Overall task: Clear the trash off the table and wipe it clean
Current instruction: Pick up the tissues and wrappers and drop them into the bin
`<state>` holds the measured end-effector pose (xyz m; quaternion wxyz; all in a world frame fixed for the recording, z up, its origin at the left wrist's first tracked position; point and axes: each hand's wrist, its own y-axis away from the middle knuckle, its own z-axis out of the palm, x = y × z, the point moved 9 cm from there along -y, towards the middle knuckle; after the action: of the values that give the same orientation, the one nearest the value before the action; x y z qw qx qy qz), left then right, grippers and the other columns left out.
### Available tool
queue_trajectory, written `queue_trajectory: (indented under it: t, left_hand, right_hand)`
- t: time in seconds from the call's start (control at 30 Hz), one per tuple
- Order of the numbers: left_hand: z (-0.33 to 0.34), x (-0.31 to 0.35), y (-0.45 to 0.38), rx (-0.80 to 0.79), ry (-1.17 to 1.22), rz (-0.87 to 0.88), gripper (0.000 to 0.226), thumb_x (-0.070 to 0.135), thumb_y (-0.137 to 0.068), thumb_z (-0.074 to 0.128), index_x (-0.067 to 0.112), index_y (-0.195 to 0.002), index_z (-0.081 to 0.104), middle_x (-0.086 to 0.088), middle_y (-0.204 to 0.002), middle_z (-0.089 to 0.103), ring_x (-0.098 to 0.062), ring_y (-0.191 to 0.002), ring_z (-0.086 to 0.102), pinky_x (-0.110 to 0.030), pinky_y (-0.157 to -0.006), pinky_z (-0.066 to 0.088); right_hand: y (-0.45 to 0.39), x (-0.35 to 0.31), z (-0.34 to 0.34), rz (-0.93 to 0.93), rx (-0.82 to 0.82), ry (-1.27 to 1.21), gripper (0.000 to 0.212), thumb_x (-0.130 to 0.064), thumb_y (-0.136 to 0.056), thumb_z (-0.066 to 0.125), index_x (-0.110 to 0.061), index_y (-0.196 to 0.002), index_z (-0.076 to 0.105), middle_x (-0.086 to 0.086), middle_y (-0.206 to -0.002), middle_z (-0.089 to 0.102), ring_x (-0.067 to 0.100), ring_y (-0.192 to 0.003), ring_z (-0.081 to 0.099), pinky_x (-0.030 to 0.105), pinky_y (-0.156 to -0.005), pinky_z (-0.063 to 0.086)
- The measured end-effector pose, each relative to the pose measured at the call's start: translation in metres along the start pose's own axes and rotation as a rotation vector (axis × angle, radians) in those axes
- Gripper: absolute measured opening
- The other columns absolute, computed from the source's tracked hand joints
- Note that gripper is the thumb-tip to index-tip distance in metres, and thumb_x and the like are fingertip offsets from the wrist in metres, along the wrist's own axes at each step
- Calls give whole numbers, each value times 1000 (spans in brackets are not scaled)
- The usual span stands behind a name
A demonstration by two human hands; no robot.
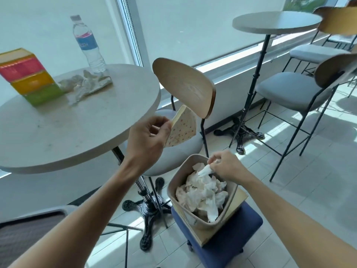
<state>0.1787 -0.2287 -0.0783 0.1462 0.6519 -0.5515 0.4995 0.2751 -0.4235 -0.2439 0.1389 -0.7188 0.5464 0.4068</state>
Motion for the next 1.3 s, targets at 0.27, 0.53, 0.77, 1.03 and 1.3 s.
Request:
queue_trajectory:
  t: [0.27, 0.53, 0.77, 1.03, 1.3]
  left_hand:
    - [48, -62, 24, -148, -12, -167, 13, 16, -95, 60, 19, -88, 70, 4, -82, 67, -11, -77, 64, -16, -53, 52]
    - [102, -112, 46, -329, -122, -292, 20, 18, -92, 62, 16, -111, 70, 1, -98, 71, -8, -84, 65, -23, -72, 59]
    - [64, -61, 14, -329, -76, -145, 17, 25, -90, 67, 21, -106, 72, 11, -93, 69, 3, -78, 63, -11, -67, 52]
    - [-43, 2, -44, -166, -130, 33, 8, 25, -89, 69, 24, -95, 74, 12, -87, 70, -2, -72, 66, -13, -61, 54]
    - [-140, -24, -101, 10, -246, 4, 8, 19, -87, 71, 17, -93, 75, 10, -83, 69, 1, -69, 63, -11, -59, 48]
  right_hand:
    - [-6, 4, -5, 29, 10, 10, 18, -14, -90, 58, -28, -83, 67, -5, -85, 68, 10, -77, 63, 23, -64, 51]
    - [-4, -39, -38, -94, 169, -121, 12, -14, -93, 60, -20, -94, 71, -7, -88, 66, 1, -81, 59, 13, -65, 43]
    - [-1, -101, -52, -224, 205, -169, 9, -19, -92, 64, -23, -90, 71, -9, -83, 64, 3, -80, 59, 15, -70, 45]
    - [-1, -219, -53, -457, 199, -166, 10, -21, -94, 63, -20, -98, 71, -9, -84, 65, 4, -80, 60, 18, -71, 50]
    - [-32, -315, -23, -563, 165, -148, 9, -22, -92, 64, -22, -91, 73, -6, -83, 70, 5, -77, 64, 18, -69, 52]
